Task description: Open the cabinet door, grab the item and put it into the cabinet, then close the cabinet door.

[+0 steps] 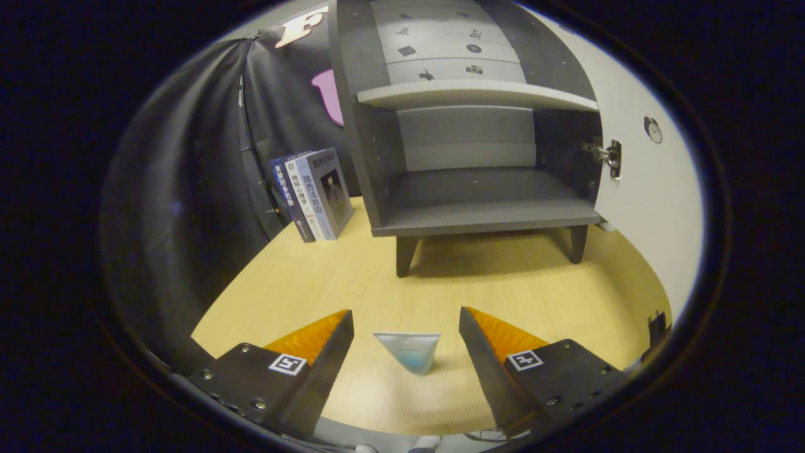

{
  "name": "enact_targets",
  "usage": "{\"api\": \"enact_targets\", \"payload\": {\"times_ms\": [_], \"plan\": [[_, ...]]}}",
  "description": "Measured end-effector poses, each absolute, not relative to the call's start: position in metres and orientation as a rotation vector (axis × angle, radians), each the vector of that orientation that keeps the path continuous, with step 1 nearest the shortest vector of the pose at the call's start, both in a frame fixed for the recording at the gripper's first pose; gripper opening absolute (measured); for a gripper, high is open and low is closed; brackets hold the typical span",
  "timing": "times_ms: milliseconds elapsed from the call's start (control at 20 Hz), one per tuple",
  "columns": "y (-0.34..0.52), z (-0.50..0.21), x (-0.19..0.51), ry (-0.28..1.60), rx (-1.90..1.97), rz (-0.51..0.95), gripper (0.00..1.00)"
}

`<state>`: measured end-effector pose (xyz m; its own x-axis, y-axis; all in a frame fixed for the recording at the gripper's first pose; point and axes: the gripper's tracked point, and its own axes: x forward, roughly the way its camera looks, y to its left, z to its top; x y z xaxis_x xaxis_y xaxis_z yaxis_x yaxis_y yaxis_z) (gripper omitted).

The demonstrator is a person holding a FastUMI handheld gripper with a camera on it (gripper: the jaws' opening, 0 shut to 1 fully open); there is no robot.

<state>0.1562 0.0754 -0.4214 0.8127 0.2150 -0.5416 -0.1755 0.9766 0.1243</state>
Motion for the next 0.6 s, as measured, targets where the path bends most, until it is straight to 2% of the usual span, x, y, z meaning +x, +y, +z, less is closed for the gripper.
{"api": "enact_targets", "payload": {"times_ms": [100, 200, 300, 600], "plan": [[0.075, -0.436, 0.156, 0.596, 0.072, 0.198, 1.00], [0.072, -0.451, 0.156, 0.616, 0.070, 0.188, 0.87], [0.071, -0.451, 0.159, 0.615, 0.075, 0.178, 0.54], [0.059, -0.381, 0.159, 0.548, 0.070, 0.200, 0.54]]}}
